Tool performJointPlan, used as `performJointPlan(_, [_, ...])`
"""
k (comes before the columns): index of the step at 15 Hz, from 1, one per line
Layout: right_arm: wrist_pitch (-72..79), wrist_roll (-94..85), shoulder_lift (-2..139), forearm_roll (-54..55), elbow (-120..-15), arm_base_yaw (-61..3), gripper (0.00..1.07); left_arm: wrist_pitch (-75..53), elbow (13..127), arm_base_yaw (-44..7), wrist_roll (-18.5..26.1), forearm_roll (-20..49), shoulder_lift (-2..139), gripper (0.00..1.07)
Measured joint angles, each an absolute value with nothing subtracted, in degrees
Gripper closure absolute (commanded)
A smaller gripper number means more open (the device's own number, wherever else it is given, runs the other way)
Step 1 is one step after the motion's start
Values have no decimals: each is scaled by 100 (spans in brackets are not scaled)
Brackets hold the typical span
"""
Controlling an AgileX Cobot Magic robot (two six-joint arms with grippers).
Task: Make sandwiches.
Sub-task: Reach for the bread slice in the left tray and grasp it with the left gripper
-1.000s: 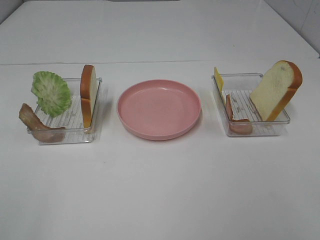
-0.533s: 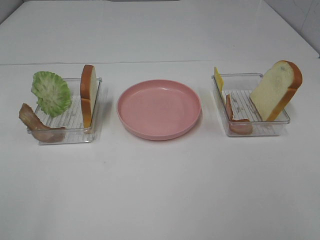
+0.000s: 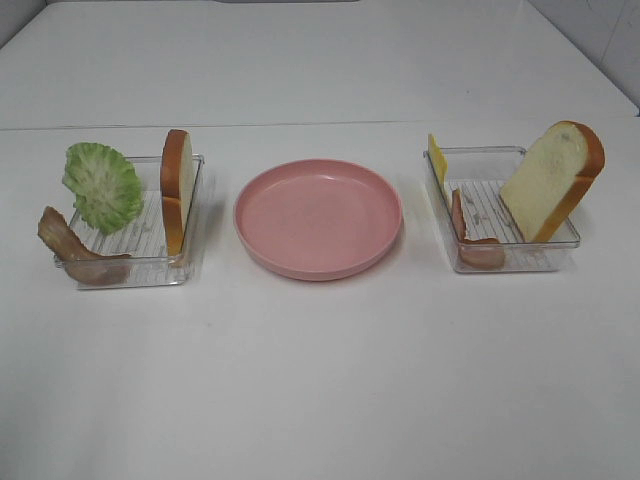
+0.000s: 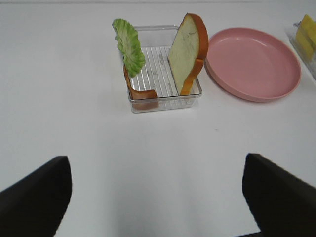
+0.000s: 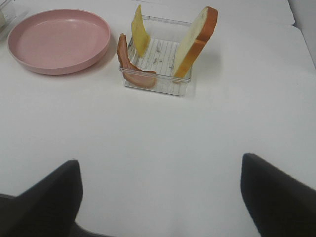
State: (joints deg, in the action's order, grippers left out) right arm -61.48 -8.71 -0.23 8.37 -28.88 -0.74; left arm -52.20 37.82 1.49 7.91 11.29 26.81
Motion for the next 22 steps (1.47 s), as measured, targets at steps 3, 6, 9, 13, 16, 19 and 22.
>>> performJointPlan(3, [-6148, -871, -23, 837, -2888, -74, 31, -5197, 4618, 149, 819, 1134, 4274, 20])
performJointPlan(6, [-6148, -871, -23, 837, -2888, -74, 31, -5202, 5964, 149, 1008, 1169, 6028, 20])
performJointPlan(9, [-6148, -871, -23, 837, -2888, -74, 31, -5558, 6778, 149, 1008, 1169, 7105, 20])
performJointPlan(13, [-6148, -871, -23, 837, -2888, -74, 31, -6136, 8142, -264, 670, 1026, 8743, 20])
performJointPlan(16, [-6148, -871, -23, 837, -2888, -74, 31, -6348, 8835, -768, 74, 625, 9465, 20])
performJointPlan(19, [-6148, -871, -23, 837, -2888, -74, 31, -6824, 9574, -1272, -665, 178, 10239, 20])
performJointPlan(22, [-6148, -871, -23, 837, -2888, -74, 31, -6956, 10118, -1748, -985, 52, 10909, 20])
